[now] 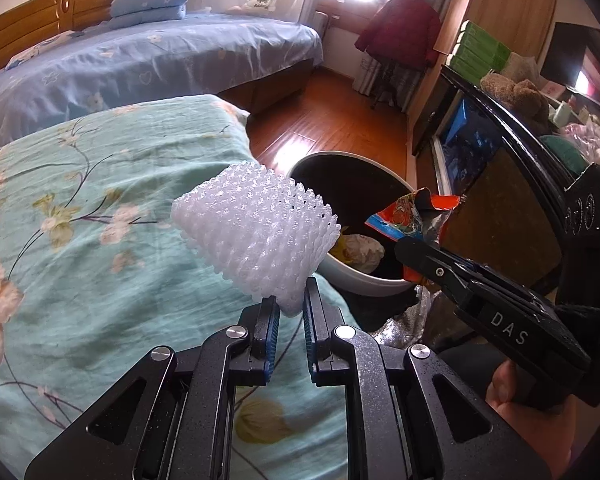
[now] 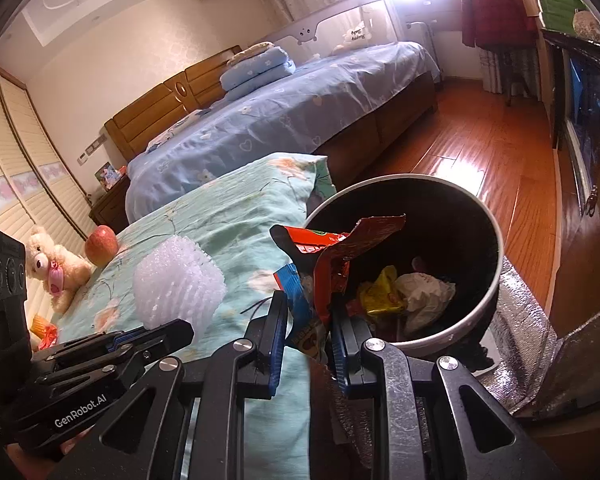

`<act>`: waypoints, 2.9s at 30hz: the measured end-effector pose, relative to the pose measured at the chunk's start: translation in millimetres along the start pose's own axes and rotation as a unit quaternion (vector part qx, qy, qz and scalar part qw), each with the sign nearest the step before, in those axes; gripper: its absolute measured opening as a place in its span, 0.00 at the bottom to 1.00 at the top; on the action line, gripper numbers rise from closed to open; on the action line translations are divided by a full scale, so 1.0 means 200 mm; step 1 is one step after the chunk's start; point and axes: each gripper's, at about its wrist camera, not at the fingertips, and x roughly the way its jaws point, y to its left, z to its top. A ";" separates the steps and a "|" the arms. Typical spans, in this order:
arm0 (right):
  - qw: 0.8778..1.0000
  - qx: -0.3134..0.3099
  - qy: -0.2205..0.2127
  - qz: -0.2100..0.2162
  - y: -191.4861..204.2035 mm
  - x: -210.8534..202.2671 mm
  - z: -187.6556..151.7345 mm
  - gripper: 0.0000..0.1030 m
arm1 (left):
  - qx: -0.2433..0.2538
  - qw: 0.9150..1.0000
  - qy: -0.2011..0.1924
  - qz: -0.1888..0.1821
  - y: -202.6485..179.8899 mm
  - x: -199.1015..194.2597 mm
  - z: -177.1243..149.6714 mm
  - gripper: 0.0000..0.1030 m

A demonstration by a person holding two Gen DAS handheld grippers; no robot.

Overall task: Collect trash
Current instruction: 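Carry the foam net and candy toy over the trash bin with both tools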

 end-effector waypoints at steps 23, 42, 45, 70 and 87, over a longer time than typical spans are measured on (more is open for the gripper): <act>0.999 0.020 -0.001 -0.025 -0.17 0.00 0.05 0.20 | 0.034 0.999 0.015 -0.005 -0.15 0.13 0.07 0.10; 0.999 0.029 0.000 -0.031 -0.24 0.02 0.08 0.21 | 0.047 0.999 0.021 -0.008 -0.20 0.19 0.11 0.10; 0.999 0.029 0.000 -0.031 -0.24 0.02 0.08 0.21 | 0.048 0.999 0.022 -0.009 -0.20 0.19 0.11 0.10; 0.999 0.028 0.001 -0.031 -0.25 0.03 0.11 0.21 | 0.052 0.998 0.025 -0.008 -0.22 0.22 0.13 0.10; 0.999 0.027 0.006 -0.031 -0.25 0.06 0.14 0.21 | 0.059 0.998 0.029 -0.006 -0.25 0.24 0.16 0.10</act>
